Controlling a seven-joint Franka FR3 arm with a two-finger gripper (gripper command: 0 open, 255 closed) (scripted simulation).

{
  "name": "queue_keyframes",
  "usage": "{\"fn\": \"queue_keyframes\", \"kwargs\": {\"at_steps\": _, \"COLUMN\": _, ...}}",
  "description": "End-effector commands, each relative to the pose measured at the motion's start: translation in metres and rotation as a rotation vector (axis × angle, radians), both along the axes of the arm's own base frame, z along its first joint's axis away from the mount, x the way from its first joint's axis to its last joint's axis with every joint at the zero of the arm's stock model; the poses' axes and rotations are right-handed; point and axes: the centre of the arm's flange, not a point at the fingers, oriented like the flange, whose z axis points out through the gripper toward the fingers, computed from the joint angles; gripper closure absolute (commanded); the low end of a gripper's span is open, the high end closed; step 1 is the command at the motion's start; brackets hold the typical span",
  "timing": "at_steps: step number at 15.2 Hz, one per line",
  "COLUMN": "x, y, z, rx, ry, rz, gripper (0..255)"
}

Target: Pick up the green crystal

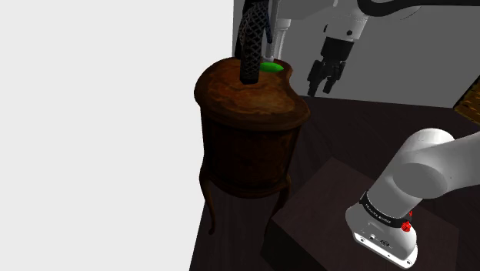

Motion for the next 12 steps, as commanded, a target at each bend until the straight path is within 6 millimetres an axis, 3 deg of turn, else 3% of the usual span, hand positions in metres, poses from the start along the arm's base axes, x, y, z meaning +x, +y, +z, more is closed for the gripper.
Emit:
{"fn": "queue_keyframes", "kwargs": {"at_steps": 1, "x": 0.000, "y": 0.000, "z": 0.000, "rx": 0.000, "ry": 0.000, "rz": 0.000, "gripper": 0}}
{"fn": "queue_keyframes", "kwargs": {"at_steps": 12, "x": 0.137, "y": 0.032, "z": 0.052, "rx": -0.094, "ry": -0.008, "rz": 0.272, "gripper": 0}}
